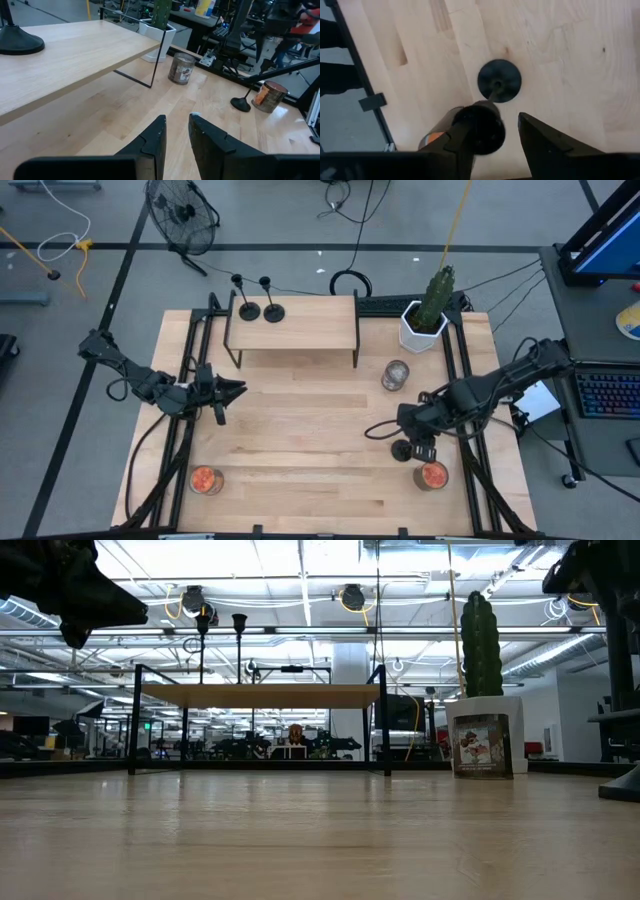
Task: Pick & Place candle stick holders
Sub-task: Put the black candle holder on the shelf
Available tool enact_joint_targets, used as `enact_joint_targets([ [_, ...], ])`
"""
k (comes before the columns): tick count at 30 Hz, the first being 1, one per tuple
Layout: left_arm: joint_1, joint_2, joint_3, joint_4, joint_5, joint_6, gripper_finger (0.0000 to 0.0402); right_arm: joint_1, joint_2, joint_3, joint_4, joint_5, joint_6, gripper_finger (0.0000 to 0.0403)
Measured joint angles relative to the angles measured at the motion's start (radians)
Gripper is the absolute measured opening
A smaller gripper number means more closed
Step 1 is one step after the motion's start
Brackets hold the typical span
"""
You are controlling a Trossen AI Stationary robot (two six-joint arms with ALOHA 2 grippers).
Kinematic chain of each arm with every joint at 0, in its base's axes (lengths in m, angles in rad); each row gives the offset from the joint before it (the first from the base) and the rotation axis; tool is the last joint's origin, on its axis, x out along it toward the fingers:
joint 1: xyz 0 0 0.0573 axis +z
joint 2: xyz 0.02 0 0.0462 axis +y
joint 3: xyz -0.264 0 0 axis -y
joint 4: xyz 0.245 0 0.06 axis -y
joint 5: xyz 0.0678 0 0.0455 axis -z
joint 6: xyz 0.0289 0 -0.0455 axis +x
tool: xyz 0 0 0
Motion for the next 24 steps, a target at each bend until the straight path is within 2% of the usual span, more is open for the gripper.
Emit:
enact_joint_targets([
  [8, 0.0, 0.0, 0.0, 0.0, 0.0, 0.0, 0.0088, 0.0, -0.001, -0.041, 0.026, -0.001, 0.0, 0.0124],
  [19, 0.0, 0.0, 0.0, 0.0, 0.001, -0.003, 0.0088, -0.001, -0.002, -0.041, 0.035, -0.008, -0.026, 0.0014],
  [24, 0.0, 0.0, 0.0, 0.001, 0.001, -0.028, 0.0088, -0.015, -0.001, -0.041, 0.044, -0.01, -0.034, 0.0019],
])
